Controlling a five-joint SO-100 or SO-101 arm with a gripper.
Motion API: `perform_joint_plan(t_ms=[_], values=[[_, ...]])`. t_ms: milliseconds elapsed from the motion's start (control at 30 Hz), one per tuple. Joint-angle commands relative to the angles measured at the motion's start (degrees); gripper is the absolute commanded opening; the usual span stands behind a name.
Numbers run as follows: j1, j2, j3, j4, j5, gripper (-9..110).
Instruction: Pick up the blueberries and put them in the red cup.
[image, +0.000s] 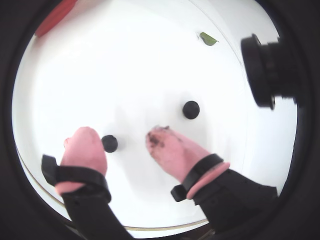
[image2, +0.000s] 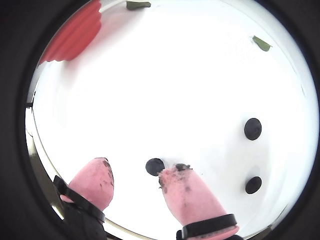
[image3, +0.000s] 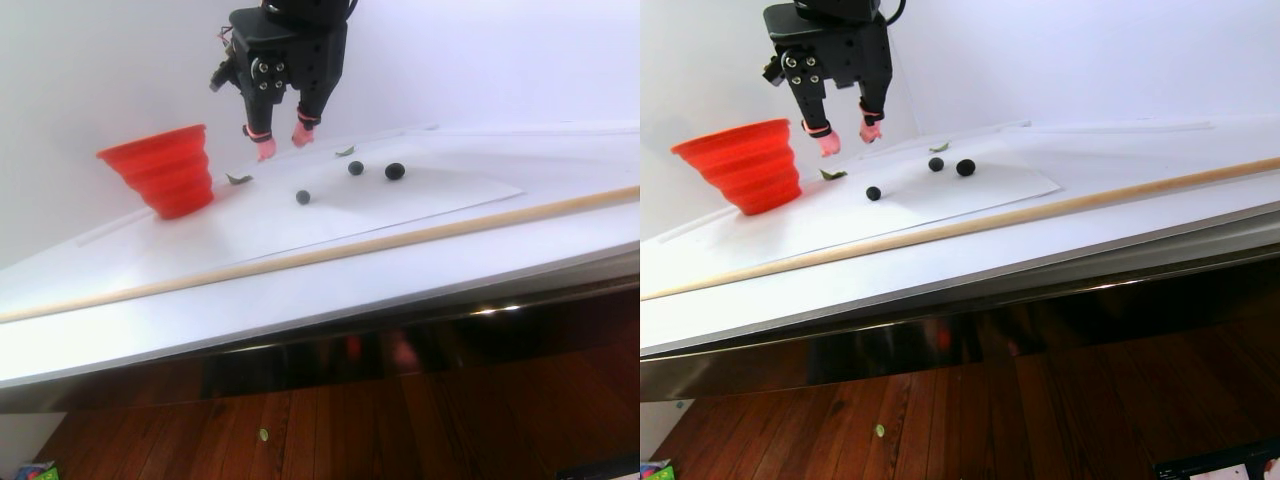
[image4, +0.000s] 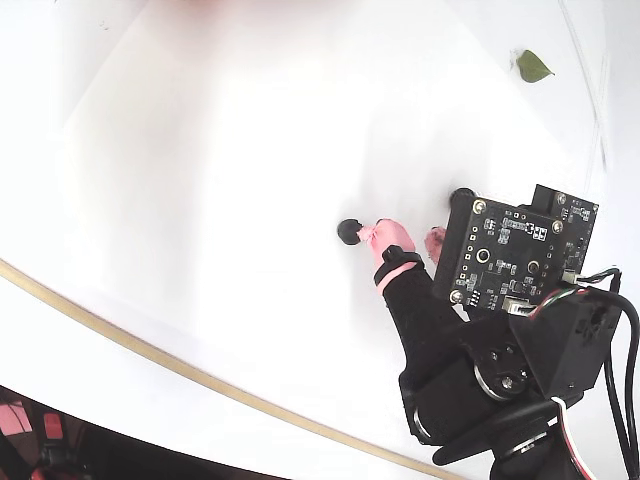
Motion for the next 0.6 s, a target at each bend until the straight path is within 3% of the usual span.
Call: perform_joint_plan(t_ms=[0,567], values=[[0.2,-0.3,-0.5,-1.9,-0.5,19],[1.4,-9.7,-1.8,-8.3,-0.9,19]])
